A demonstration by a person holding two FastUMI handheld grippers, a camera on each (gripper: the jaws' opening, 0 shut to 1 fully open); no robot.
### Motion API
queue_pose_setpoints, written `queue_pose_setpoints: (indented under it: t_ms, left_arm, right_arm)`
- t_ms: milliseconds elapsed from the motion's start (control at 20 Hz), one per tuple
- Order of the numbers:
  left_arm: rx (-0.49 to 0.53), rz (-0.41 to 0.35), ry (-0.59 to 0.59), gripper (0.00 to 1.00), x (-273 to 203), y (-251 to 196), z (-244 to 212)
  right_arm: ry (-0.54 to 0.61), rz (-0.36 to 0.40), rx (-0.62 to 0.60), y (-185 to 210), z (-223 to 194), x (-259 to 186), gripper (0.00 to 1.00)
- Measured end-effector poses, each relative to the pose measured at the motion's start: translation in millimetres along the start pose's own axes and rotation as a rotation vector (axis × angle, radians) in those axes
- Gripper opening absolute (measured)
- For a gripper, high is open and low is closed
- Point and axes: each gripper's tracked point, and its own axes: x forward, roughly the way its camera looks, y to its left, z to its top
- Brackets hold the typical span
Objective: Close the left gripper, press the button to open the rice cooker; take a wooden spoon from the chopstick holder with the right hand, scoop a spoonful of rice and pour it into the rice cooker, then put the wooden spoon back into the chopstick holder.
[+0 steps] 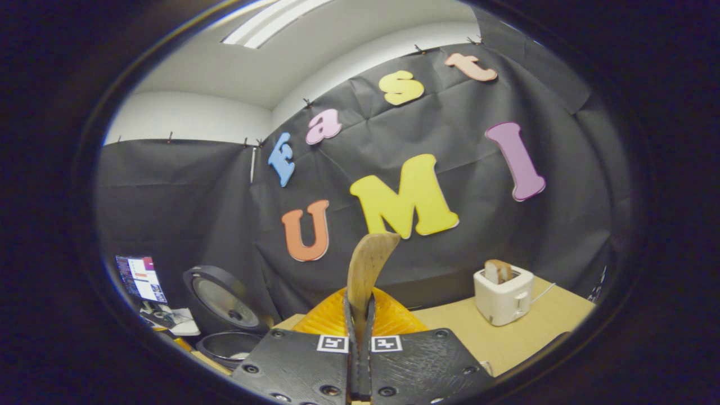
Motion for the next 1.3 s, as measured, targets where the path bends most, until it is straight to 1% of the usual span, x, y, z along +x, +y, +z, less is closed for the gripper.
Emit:
queue_pose_setpoints:
  t_ms: [250, 400, 550, 750, 950, 1100, 1300]
  left_arm:
    - [0.002, -0.039, -0.012, 0.98, 0.7, -32.7, 3.0]
    - [0.002, -0.054, 0.000, 0.98, 2.4, -42.8, -1.8]
    - [0.004, -0.063, 0.008, 0.98, 1.0, -47.8, -3.8]
    - [0.019, -0.052, 0.025, 0.98, -0.1, -40.9, -9.0]
    - [-0.016, -0.074, 0.024, 0.98, -3.1, -46.4, -5.3]
    - [-0.009, -0.073, 0.023, 0.98, -4.7, -44.5, -3.2]
    - [0.006, -0.079, 0.029, 0.98, -4.3, -47.3, -5.0]
  right_arm:
    - [0.038, -0.160, 0.000, -95.7, -18.3, -23.4, 0.00]
    - [0.073, -0.205, 0.002, -120.5, -38.3, -25.5, 0.00]
    - [0.097, -0.229, -0.007, -132.6, -60.3, -21.9, 0.00]
    - [0.111, -0.232, -0.005, -133.4, -82.4, -14.9, 0.00]
    - [0.126, -0.264, -0.026, -139.1, -101.7, -10.9, 0.00]
    - [0.134, -0.284, -0.015, -144.9, -124.4, -9.3, 0.00]
    - [0.152, -0.284, 0.005, -146.5, -146.5, -7.3, 0.00]
